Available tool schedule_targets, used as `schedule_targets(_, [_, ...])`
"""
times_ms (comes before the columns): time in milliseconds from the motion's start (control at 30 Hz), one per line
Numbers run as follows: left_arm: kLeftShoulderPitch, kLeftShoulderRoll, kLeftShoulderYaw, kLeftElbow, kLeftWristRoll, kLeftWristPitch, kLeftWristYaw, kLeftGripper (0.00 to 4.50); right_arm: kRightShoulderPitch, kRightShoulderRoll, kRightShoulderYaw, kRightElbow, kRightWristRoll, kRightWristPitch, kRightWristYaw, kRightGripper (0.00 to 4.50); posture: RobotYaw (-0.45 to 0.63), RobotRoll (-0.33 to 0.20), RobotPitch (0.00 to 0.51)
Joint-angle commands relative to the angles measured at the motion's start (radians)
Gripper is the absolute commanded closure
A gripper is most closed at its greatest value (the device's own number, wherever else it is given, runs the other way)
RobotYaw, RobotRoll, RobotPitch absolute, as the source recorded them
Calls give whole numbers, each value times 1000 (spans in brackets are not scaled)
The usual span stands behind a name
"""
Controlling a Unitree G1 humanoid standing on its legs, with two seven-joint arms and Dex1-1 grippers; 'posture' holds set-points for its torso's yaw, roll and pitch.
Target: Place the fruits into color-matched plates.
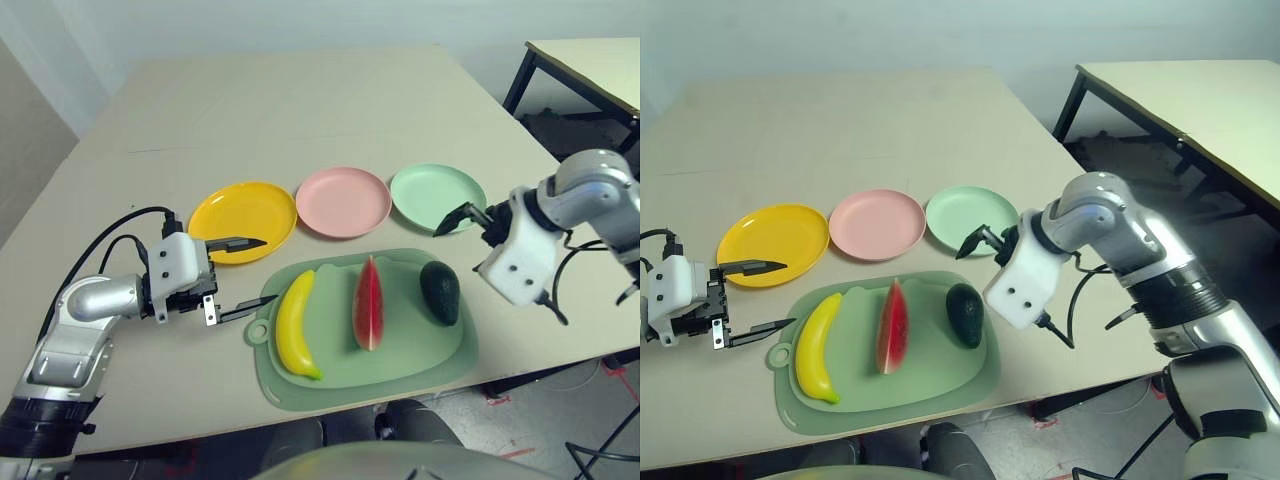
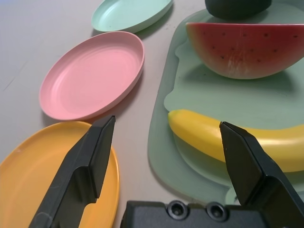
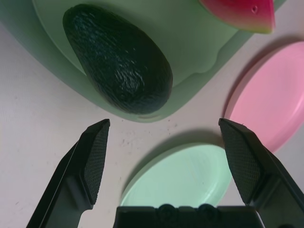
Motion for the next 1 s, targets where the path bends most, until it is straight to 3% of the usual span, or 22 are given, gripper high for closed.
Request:
schedule_targets(33, [14,2,15,-4,12,-8,8,30,-1,16,21,6,-8,-4,7,0,66,0,18])
schedule_targets(1000, [28,17,27,-18,23,-8,31,30,40,52,68,28,4,18,61,0,92,0,28])
